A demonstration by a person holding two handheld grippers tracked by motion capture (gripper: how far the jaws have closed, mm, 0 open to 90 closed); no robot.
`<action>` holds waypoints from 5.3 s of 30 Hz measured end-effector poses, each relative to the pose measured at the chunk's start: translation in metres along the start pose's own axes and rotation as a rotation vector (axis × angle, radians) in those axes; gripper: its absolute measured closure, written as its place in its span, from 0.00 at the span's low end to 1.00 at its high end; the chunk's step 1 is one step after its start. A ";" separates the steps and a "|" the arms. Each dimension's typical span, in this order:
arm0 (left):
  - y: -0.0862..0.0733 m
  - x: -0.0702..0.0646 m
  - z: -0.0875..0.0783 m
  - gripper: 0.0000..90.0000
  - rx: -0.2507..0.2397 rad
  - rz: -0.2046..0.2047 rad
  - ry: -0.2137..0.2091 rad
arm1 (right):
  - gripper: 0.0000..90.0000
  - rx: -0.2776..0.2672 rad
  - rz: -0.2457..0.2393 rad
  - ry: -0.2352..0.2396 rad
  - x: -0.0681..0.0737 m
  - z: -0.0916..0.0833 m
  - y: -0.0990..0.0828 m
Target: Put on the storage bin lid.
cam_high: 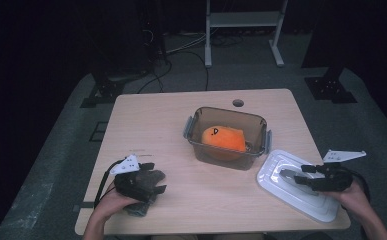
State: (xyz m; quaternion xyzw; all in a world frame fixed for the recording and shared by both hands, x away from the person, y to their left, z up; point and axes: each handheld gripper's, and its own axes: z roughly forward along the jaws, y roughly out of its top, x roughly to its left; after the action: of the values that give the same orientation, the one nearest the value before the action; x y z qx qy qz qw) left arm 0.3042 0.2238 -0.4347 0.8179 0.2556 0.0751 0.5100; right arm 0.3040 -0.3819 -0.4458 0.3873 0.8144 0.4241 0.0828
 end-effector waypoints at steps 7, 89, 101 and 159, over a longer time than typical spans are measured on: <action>0.000 0.000 -0.001 0.03 -0.002 0.001 0.002 | 0.46 0.006 -0.018 -0.009 0.000 0.002 -0.007; 0.000 0.001 -0.004 0.03 -0.007 0.000 0.003 | 0.73 -0.081 -0.177 0.044 0.023 -0.079 0.041; 0.001 0.001 -0.004 0.03 -0.007 0.001 0.002 | 0.73 -0.099 -0.210 0.068 0.030 -0.084 0.066; -0.002 0.004 -0.008 0.03 -0.016 -0.014 0.001 | 0.73 -0.043 -0.392 0.237 0.065 0.009 0.205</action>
State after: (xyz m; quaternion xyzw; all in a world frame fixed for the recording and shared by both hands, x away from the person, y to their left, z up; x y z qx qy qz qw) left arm 0.3038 0.2323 -0.4330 0.8120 0.2610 0.0737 0.5168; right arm 0.3787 -0.2608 -0.2837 0.1676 0.8689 0.4596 0.0756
